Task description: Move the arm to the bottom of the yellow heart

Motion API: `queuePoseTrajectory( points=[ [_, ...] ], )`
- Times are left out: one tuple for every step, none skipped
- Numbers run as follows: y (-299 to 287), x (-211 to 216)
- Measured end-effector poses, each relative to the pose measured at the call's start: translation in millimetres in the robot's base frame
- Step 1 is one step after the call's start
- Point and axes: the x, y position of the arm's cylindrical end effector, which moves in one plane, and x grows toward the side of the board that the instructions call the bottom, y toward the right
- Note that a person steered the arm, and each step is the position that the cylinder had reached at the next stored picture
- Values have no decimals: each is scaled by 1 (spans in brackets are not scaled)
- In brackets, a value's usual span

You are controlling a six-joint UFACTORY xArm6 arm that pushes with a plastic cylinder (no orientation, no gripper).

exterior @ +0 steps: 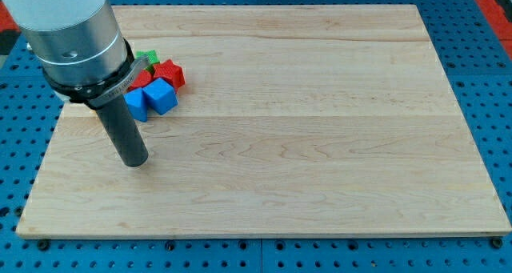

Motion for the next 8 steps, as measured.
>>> queuePoseTrajectory(
  points=[
    [0,0],
    [0,-1],
    [12,-1],
    [12,-1],
    [6,5],
    [1,10],
    [-28,39],
    [-77,34]
  ],
)
